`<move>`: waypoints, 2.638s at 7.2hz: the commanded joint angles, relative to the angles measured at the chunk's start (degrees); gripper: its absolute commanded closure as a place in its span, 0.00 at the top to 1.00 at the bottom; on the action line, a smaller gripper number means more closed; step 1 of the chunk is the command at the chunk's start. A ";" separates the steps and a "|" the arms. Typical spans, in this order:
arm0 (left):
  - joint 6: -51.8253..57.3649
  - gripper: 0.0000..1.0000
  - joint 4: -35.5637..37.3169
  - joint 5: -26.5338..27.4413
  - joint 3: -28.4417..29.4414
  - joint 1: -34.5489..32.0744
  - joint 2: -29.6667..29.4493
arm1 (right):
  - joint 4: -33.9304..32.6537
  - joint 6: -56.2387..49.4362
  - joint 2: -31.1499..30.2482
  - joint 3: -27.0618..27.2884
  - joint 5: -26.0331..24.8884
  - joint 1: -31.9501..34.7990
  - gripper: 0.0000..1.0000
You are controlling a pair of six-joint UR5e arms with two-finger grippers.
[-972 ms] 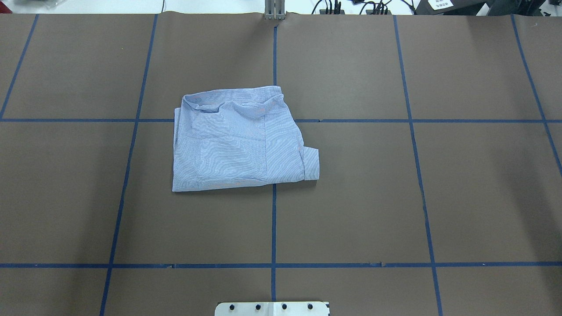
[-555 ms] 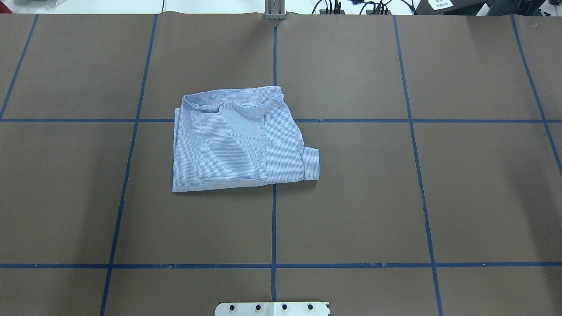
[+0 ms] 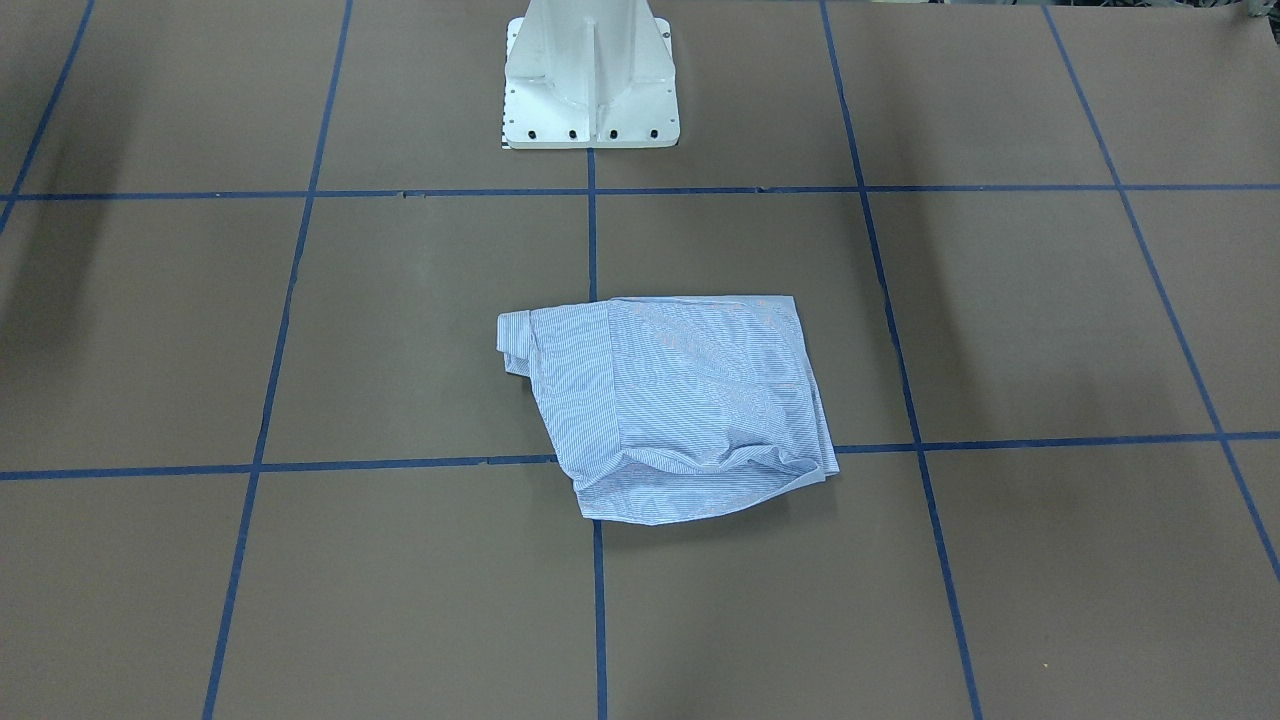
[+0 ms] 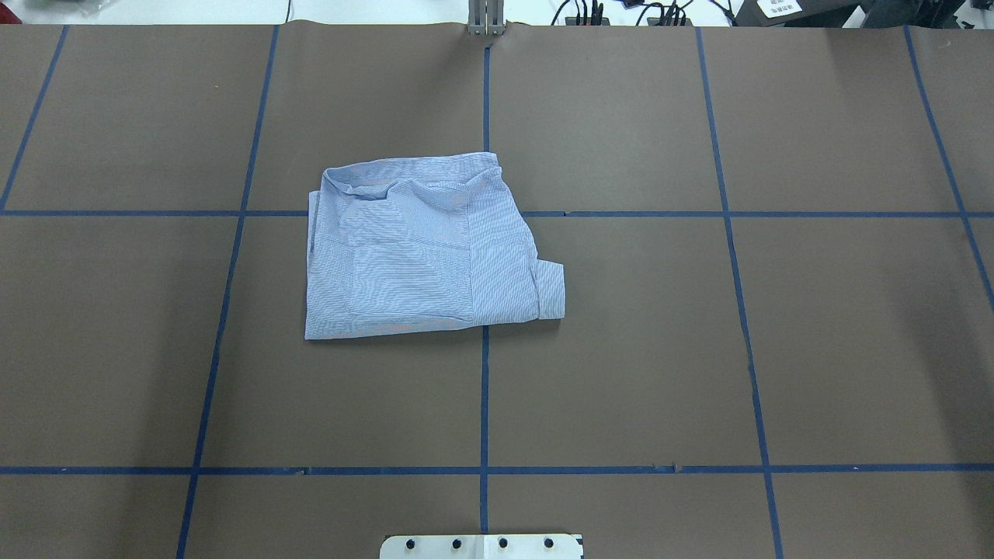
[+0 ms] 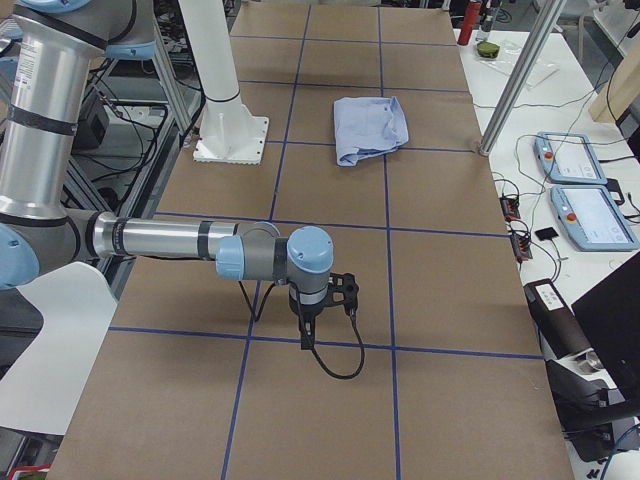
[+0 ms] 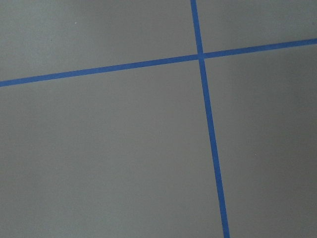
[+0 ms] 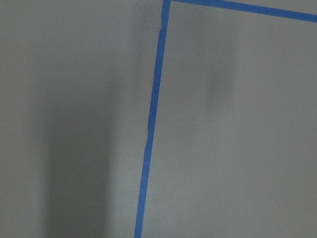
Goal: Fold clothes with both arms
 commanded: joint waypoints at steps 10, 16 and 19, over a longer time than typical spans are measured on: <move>0.00 1.00 -0.51 0.00 0.04 0.00 0.12 | 5.57 -0.60 -0.75 -0.20 -0.25 0.00 1.00; 0.00 1.00 -0.51 0.00 -0.05 0.00 0.12 | 5.48 -0.08 -1.10 -0.55 -0.16 0.00 1.00; 0.00 1.00 -0.60 0.00 -0.13 0.00 0.12 | 5.48 0.01 -1.19 -0.46 -0.08 0.00 1.00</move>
